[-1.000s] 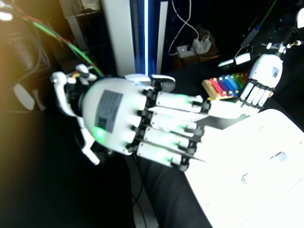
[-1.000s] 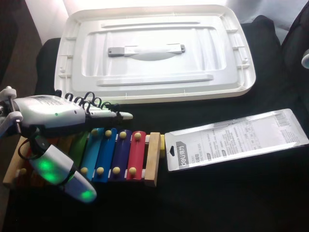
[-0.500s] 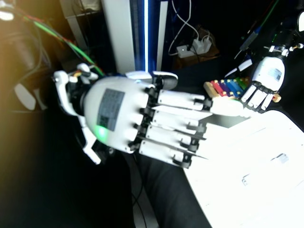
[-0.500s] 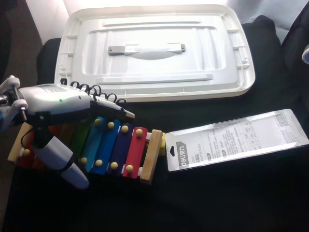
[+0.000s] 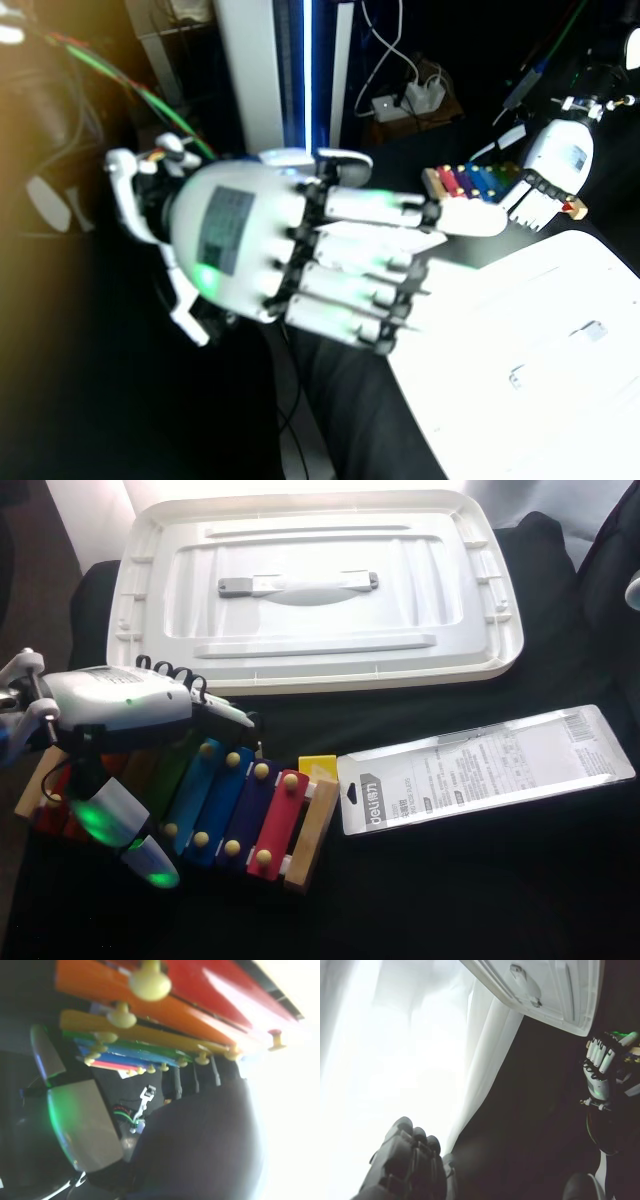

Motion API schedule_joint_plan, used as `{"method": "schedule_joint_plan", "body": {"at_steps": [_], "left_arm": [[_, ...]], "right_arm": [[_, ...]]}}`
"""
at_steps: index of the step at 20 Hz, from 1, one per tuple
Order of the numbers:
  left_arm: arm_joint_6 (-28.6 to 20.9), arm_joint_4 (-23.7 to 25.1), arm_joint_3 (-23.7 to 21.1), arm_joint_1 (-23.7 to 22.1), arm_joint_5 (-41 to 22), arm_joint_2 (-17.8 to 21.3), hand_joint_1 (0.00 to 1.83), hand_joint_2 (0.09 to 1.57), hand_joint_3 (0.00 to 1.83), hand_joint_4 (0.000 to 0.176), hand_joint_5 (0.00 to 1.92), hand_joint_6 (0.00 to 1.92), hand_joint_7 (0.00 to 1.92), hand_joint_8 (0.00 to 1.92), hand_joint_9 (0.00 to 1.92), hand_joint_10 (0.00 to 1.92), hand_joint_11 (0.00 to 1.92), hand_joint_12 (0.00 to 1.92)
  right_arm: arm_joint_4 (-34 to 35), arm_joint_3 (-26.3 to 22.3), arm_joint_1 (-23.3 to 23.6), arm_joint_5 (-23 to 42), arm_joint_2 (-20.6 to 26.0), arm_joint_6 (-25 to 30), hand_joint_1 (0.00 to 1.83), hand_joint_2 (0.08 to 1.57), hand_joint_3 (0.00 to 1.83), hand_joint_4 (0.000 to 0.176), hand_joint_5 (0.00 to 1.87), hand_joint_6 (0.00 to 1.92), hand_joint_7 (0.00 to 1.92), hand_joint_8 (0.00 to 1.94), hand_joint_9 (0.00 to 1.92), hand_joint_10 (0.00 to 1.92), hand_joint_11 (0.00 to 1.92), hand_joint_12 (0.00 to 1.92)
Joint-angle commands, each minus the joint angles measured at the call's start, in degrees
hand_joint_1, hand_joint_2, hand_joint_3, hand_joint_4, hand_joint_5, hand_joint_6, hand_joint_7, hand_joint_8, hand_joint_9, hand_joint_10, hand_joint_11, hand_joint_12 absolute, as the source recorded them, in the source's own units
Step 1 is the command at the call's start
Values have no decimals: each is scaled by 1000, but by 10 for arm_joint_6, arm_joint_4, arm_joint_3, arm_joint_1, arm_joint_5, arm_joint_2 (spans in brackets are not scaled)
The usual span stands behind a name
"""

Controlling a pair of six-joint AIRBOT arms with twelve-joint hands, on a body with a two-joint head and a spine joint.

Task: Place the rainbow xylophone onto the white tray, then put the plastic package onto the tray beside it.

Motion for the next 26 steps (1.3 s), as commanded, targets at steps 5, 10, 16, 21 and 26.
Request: {"method": "schedule_joint_plan", "body": {"at_steps": [5,10,16,21,26], "left_arm": [[34,-36,1,5,20,4,1331,1118,1,0,741,102,696,161,574,665,428,1132],[40,-55,1,-22,6,24,1269,1117,1,0,779,20,793,47,690,443,445,1067],[73,-118,2,-54,-29,55,1256,1062,0,0,860,39,873,64,723,367,372,998],[90,-124,9,-103,-32,63,1122,1193,0,0,805,1229,848,119,663,522,383,923],[168,-182,29,-151,-16,48,1193,1198,10,0,702,1241,845,1171,841,322,512,840]], "right_arm": [[28,0,10,65,-1,5,732,626,271,84,0,0,57,15,0,0,0,0],[28,0,10,65,-1,5,732,513,570,102,0,0,53,6,0,0,0,0],[28,0,10,65,-2,5,725,484,621,107,0,0,46,2,0,0,0,0],[28,0,10,66,-2,5,712,526,571,100,0,0,34,0,0,0,0,0],[28,2,10,66,-5,5,717,643,416,107,0,0,3,3,0,0,0,0]]}}
